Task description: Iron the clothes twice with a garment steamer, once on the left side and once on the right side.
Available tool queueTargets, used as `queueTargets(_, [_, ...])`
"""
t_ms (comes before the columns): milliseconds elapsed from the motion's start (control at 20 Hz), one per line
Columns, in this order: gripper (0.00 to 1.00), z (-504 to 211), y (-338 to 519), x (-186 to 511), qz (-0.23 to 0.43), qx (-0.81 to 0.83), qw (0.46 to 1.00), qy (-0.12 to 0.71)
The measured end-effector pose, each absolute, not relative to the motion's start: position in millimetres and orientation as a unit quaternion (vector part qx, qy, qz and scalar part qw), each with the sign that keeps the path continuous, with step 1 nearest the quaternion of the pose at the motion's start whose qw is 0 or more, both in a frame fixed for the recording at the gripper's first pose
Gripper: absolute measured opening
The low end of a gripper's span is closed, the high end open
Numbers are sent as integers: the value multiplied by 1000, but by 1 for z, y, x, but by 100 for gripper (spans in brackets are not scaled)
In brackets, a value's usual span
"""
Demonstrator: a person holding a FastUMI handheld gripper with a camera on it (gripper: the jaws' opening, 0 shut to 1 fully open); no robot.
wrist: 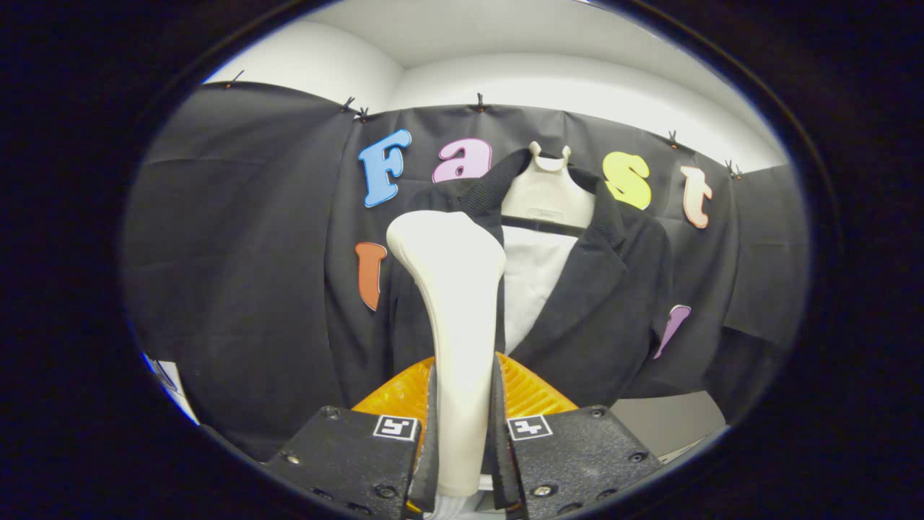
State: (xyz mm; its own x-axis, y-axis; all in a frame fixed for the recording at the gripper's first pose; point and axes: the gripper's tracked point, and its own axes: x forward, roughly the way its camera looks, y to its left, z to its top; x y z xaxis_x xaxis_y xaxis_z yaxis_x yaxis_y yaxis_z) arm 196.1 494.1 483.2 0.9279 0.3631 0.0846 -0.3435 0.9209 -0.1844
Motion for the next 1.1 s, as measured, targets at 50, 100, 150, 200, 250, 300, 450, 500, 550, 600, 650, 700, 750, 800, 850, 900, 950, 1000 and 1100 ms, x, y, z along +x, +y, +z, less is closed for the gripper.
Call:
queueTargets(50, [32,487,499,200,177,-90,978,-59])
queueTargets(100, [32,487,503,202,177,-92,978,-59])
queueTargets(150, [32,486,507,204,178,-91,978,-54])
queueTargets(200, [32,481,509,206,179,-92,978,-48])
queueTargets(250, [32,476,511,208,178,-91,979,-43])
queueTargets(300, [32,471,513,211,178,-90,979,-36])
queueTargets(450, [32,451,513,217,183,-81,980,-17])
queueTargets(500, [32,445,511,218,181,-81,980,-14])
queueTargets(550, [32,439,509,220,179,-83,980,-11])
queueTargets(600, [32,430,508,222,180,-83,980,-4])
queueTargets(650, [32,422,507,224,180,-81,980,3])
queueTargets(700, [32,415,505,226,180,-80,980,8])
queueTargets(750, [32,408,503,227,179,-80,981,12])
queueTargets(800, [32,402,501,229,177,-82,981,17])
queueTargets(850, [32,395,499,230,176,-83,981,21])
queueTargets(900, [32,389,497,231,175,-82,981,25])
queueTargets(950, [32,382,495,232,174,-82,981,29])
queueTargets(1000, [32,375,495,233,173,-84,981,34])
queueTargets(1100, [32,362,494,233,174,-90,980,42])
